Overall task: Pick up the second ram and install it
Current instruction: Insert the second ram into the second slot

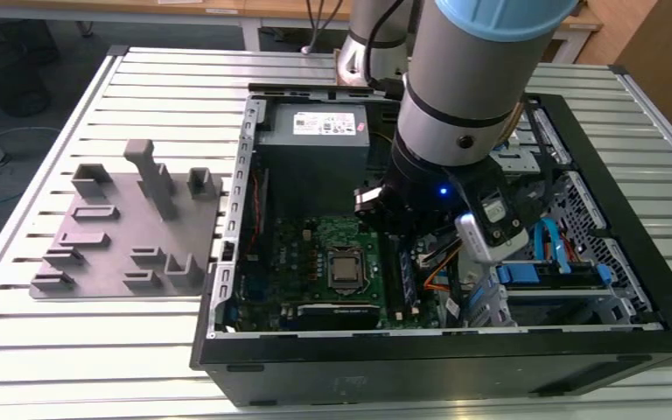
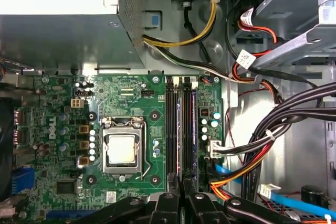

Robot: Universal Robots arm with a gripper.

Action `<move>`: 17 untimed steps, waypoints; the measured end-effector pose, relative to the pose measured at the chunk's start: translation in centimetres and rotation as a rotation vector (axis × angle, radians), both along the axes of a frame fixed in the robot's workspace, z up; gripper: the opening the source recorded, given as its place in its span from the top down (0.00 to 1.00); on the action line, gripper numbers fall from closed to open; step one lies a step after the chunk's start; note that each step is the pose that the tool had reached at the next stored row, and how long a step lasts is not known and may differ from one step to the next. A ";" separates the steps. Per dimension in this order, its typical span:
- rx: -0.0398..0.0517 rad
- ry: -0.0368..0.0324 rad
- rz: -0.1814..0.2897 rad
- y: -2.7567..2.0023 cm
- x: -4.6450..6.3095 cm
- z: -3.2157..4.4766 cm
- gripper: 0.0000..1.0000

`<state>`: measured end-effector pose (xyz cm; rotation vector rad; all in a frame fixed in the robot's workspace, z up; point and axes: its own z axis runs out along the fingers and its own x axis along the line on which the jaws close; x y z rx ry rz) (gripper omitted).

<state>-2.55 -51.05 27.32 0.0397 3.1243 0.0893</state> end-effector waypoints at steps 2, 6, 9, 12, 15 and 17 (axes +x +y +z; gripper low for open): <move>-0.0006 0.0008 0.000 -0.01 0.0 -0.15 0.86; -0.0005 0.0017 0.000 0.00 0.1 -0.54 0.86; -0.0005 0.0017 0.000 0.00 0.1 -0.81 0.86; -0.0005 0.0018 0.000 0.00 0.1 -1.10 0.86; -0.0005 0.0020 0.000 0.00 0.1 -1.37 0.86; -0.0005 0.0020 0.000 0.02 0.2 -1.56 0.86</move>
